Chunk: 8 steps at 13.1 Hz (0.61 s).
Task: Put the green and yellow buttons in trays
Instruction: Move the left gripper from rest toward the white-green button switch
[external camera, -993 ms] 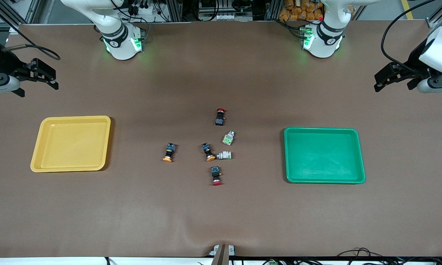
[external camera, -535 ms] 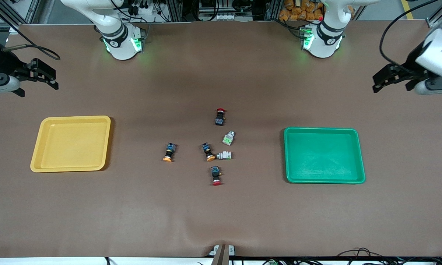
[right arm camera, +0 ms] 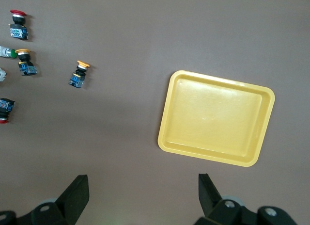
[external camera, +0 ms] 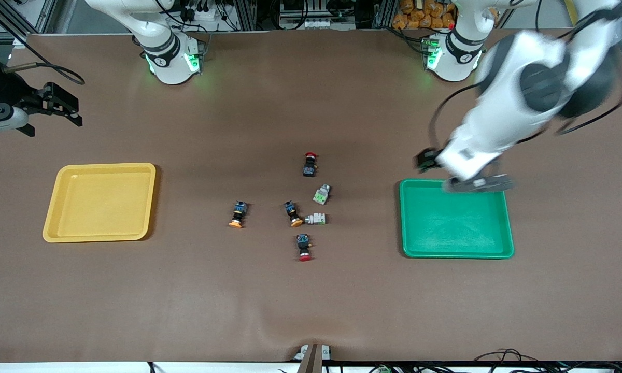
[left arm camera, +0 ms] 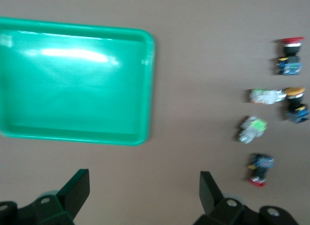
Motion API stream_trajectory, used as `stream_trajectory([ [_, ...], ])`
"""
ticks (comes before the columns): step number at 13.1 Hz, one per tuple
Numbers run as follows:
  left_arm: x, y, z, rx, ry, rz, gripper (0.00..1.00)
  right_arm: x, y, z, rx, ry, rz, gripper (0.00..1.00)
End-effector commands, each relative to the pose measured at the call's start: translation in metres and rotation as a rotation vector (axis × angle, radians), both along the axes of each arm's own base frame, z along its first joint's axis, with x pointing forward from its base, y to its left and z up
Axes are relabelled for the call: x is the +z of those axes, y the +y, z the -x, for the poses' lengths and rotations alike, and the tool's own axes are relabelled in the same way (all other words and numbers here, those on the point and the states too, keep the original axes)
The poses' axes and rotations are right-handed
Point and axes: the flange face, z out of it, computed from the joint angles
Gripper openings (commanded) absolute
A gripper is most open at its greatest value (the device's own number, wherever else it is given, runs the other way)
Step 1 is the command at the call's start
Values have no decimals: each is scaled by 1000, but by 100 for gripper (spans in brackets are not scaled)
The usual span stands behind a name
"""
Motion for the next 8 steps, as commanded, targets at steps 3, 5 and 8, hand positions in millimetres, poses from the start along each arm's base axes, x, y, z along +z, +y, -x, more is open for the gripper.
stream_trajectory([
  [3, -116, -116, 22, 122, -45, -37, 100, 3, -1, -2, -7, 2, -11, 100],
  [5, -159, -150, 34, 233, -68, -21, 100, 3, -1, -1, -8, 4, -13, 100],
  [8, -199, -176, 53, 382, -42, -18, 100, 3, -1, -2, -10, 3, -13, 100],
])
